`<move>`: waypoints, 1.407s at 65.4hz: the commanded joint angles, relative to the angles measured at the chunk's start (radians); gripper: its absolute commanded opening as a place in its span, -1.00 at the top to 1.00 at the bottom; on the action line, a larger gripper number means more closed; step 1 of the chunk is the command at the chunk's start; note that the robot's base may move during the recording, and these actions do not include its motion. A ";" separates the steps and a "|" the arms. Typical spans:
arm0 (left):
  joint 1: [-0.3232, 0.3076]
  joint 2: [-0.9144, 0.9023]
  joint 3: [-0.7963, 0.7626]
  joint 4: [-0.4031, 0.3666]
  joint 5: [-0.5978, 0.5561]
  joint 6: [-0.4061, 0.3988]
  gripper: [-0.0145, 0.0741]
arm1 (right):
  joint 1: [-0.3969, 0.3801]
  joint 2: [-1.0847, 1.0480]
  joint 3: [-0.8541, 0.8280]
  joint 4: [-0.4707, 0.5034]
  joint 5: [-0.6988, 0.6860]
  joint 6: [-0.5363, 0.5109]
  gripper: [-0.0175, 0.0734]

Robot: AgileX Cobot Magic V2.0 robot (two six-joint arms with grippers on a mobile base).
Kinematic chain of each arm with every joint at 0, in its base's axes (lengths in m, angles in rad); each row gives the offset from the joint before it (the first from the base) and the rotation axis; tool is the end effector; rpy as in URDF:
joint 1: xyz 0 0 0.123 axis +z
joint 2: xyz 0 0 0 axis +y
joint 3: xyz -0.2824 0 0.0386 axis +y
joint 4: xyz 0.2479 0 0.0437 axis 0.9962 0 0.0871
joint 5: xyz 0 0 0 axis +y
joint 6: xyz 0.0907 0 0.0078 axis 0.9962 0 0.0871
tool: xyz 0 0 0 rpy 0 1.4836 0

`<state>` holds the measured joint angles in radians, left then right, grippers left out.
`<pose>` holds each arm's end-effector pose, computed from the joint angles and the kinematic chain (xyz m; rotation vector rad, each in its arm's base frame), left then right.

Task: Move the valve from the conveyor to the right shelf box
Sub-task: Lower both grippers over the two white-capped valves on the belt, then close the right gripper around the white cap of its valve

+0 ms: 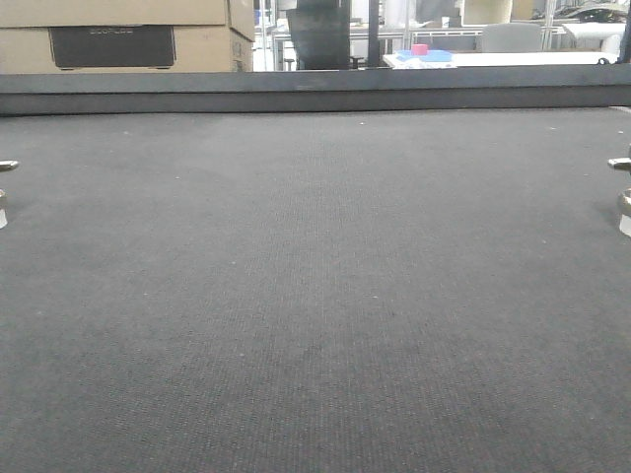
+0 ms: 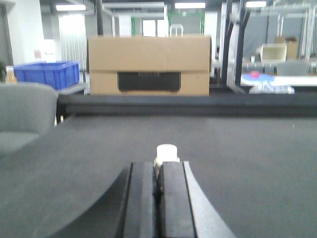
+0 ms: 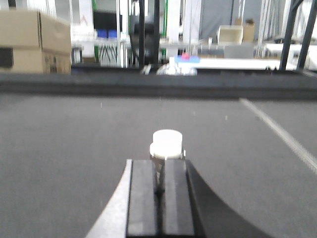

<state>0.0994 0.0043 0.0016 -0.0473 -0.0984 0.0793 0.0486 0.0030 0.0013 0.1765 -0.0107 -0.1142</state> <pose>0.0552 0.0059 0.2212 -0.0506 1.3912 0.1129 0.0564 0.0026 0.2134 0.0116 1.4779 0.0886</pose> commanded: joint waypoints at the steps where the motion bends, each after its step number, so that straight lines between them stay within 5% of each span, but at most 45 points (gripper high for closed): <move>1: -0.003 -0.004 -0.002 -0.046 -0.087 -0.002 0.92 | 0.001 -0.003 -0.009 0.065 -0.085 0.000 0.97; 7: -0.003 -0.004 -0.008 -0.123 -0.101 -0.002 0.92 | 0.001 -0.003 -0.095 0.075 -0.084 0.000 0.97; 15: -0.003 -0.004 -0.129 -0.126 -0.079 -0.002 0.92 | 0.001 -0.003 -0.265 0.066 0.019 0.000 0.97; 23: -0.003 0.045 -0.291 -0.111 0.090 -0.002 0.92 | 0.001 0.093 -0.459 0.012 0.232 0.000 0.97; 32: -0.003 0.174 -0.473 -0.025 0.292 -0.002 0.80 | 0.001 0.248 -0.608 0.011 0.318 0.000 0.94; 41: -0.003 0.308 -0.595 -0.012 0.366 -0.002 0.23 | 0.001 0.397 -0.698 0.010 0.317 0.000 0.49; 48: -0.015 0.382 -0.633 -0.012 0.366 -0.002 -0.32 | 0.001 0.508 -0.725 0.008 0.293 0.000 -0.16; 55: -0.042 0.422 -0.637 -0.012 0.370 -0.002 -0.59 | 0.001 0.611 -0.725 0.008 0.276 0.000 -0.65; 65: -0.067 0.483 -0.660 -0.063 0.444 -0.002 -0.66 | 0.001 0.745 -0.766 0.007 0.320 0.000 -0.64; 74: -0.073 0.532 -0.718 -0.080 0.554 -0.002 -0.66 | 0.001 0.907 -0.933 -0.004 0.575 0.000 -0.64; 92: -0.094 0.551 -0.741 -0.080 0.595 -0.002 -0.66 | 0.001 1.254 -1.300 -0.157 1.057 0.000 -0.64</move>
<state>0.0121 0.5525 -0.7287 -0.1207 0.4892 0.0793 0.0486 1.1672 -1.2102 0.0740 0.9247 -0.1121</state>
